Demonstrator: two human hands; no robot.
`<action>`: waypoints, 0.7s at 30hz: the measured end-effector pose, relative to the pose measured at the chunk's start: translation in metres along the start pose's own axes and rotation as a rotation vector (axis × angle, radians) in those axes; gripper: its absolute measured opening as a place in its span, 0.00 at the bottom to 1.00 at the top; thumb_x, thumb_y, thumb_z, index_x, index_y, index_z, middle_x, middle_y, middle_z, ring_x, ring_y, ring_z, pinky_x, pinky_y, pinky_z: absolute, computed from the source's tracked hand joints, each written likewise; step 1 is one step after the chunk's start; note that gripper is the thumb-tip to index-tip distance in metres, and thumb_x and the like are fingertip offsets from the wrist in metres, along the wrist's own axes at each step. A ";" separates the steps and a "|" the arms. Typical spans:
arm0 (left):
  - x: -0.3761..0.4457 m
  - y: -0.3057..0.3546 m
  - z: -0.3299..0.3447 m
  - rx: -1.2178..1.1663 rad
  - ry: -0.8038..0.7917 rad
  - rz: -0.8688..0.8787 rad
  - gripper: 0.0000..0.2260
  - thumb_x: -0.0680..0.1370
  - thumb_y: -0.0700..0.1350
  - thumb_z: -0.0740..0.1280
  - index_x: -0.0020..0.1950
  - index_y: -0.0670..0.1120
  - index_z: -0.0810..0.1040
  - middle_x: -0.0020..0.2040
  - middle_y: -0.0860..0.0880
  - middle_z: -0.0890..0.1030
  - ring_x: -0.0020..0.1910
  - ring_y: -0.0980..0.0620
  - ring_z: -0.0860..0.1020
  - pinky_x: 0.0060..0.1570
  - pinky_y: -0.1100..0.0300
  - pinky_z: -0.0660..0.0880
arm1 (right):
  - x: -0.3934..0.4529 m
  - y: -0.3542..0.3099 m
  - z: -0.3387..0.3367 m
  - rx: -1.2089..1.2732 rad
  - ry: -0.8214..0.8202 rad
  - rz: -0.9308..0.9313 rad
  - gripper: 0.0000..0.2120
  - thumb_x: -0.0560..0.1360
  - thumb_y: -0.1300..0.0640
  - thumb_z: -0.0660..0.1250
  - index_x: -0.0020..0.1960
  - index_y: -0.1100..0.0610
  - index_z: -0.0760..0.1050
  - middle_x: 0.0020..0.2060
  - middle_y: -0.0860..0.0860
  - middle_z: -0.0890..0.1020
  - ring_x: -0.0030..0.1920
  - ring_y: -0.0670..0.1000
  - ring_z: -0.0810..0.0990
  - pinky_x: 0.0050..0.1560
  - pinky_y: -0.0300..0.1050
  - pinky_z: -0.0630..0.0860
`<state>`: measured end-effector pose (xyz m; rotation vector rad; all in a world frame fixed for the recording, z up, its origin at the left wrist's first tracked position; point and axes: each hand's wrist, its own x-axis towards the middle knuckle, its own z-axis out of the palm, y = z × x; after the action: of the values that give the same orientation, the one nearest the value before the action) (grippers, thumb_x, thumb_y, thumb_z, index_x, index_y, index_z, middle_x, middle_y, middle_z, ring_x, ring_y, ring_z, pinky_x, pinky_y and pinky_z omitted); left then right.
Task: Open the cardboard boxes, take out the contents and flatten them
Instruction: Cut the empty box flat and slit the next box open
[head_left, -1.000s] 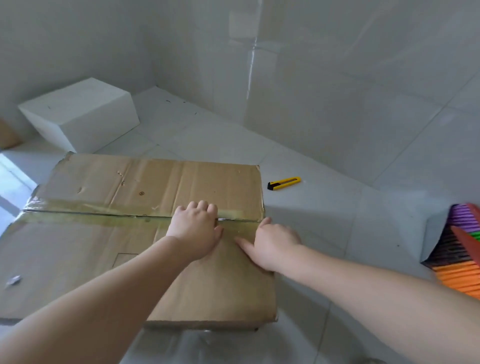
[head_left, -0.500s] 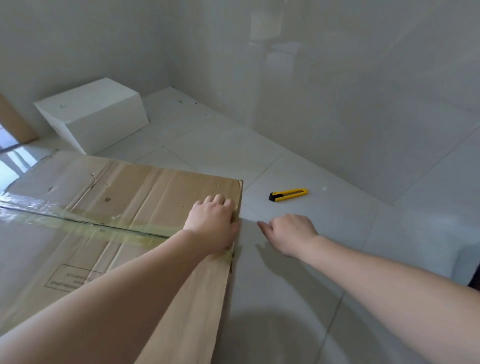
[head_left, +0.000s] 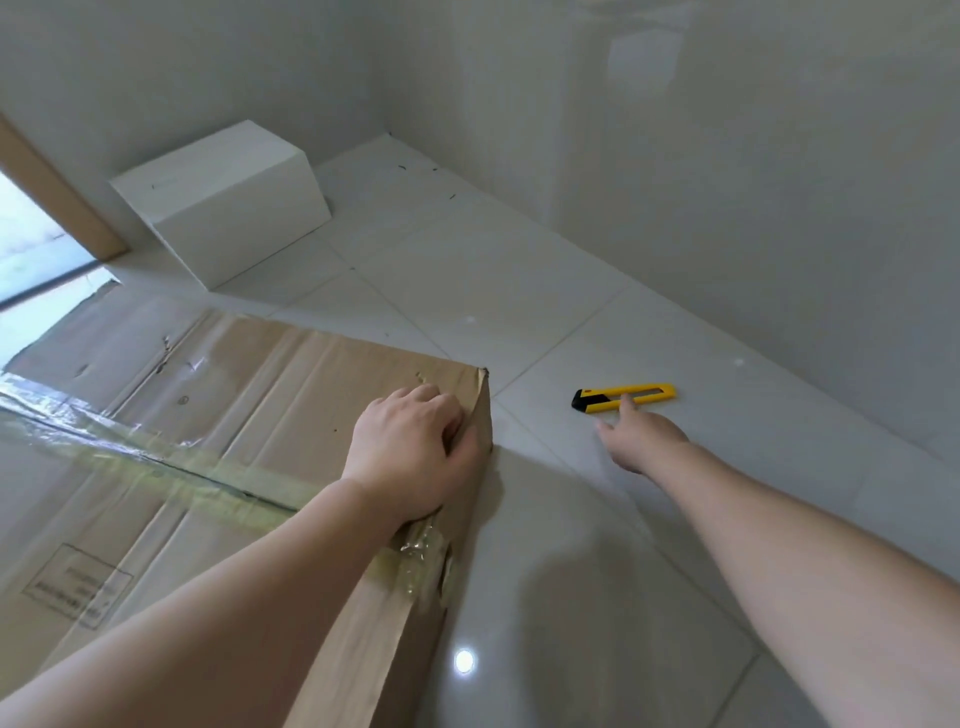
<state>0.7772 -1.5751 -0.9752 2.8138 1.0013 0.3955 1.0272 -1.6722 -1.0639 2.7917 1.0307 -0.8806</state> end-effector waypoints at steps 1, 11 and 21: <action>0.001 0.000 0.001 -0.001 0.006 -0.005 0.15 0.71 0.58 0.56 0.29 0.52 0.59 0.30 0.54 0.68 0.32 0.51 0.68 0.31 0.60 0.58 | 0.008 -0.003 0.002 0.023 -0.001 -0.009 0.31 0.81 0.45 0.50 0.78 0.58 0.46 0.69 0.61 0.70 0.68 0.60 0.70 0.61 0.51 0.68; -0.001 -0.007 0.008 -0.011 0.030 0.001 0.14 0.72 0.55 0.61 0.31 0.51 0.61 0.30 0.55 0.67 0.30 0.53 0.67 0.32 0.62 0.59 | 0.058 -0.028 0.020 0.093 0.043 0.088 0.28 0.79 0.38 0.49 0.71 0.56 0.59 0.65 0.67 0.67 0.68 0.64 0.63 0.61 0.52 0.68; 0.001 -0.008 0.008 -0.002 0.013 0.006 0.15 0.73 0.56 0.60 0.31 0.51 0.62 0.31 0.55 0.68 0.31 0.53 0.68 0.36 0.61 0.60 | 0.036 -0.034 0.031 0.239 0.181 0.087 0.18 0.77 0.65 0.57 0.66 0.64 0.61 0.60 0.66 0.72 0.61 0.66 0.73 0.58 0.53 0.70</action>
<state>0.7748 -1.5686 -0.9845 2.8168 0.9942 0.4160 1.0132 -1.6316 -1.1032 3.1386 0.8673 -0.8013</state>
